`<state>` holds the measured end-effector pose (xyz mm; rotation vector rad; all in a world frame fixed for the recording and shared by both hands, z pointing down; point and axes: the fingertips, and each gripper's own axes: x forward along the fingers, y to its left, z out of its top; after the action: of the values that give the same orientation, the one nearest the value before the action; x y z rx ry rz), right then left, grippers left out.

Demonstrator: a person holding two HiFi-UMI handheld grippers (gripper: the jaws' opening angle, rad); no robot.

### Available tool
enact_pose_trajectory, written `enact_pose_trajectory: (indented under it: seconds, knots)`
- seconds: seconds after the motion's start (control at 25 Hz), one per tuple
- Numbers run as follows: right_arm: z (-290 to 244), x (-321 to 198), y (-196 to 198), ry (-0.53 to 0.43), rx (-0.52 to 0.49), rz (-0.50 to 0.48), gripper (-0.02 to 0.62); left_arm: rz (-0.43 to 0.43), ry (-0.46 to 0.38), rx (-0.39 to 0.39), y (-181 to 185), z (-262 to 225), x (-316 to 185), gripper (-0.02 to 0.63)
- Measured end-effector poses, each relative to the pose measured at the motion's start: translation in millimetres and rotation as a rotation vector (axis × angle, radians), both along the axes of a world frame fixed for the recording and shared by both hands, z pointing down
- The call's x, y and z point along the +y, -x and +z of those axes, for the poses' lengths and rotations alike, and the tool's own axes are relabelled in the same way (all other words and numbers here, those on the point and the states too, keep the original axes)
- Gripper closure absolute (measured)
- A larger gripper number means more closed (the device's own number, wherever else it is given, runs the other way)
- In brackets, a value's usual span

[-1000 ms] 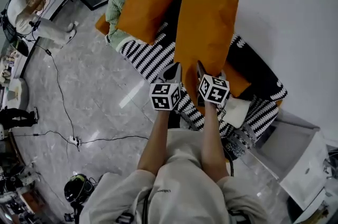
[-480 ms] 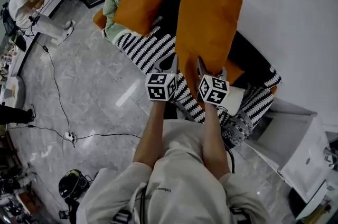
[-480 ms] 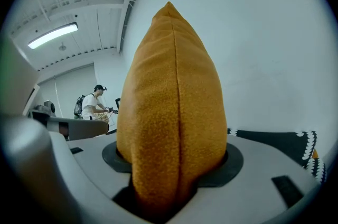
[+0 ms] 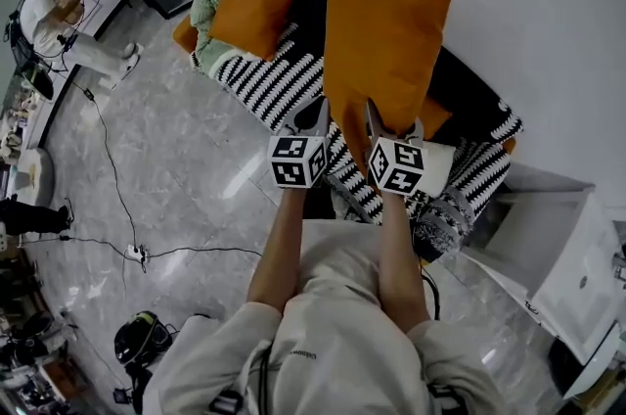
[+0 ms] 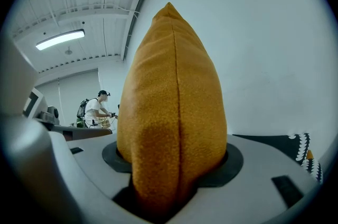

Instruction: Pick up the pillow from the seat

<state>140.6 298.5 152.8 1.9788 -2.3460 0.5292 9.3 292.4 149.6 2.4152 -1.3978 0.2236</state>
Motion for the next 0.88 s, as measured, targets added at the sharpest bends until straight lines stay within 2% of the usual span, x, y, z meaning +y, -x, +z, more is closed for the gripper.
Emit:
enact_pose_trajectory:
  seconds: [0.2,0.56,0.72,0.88]
  knots:
    - [1.7,20.2,-5.0,0.009,0.012,-0.005,0.305,0.012,0.011,-0.005,-9.5,3.9,20.8,0.6]
    - [23.9,54.6,-8.1,0.096,0.081,0.005,0.305,0.037,0.019,-0.003,-17.4,-4.8,46.2,0.6]
    - [31.1,75.7,-11.3,0.139,0.078,0.025,0.305,0.028,0.028,0.006,-10.0,-8.3,71.2,0.6]
    - [43.1,118.8,-14.6,0.173,0.071,0.05,0.304,-0.007,0.059,0.015,7.5,-0.4,114.5,0.6]
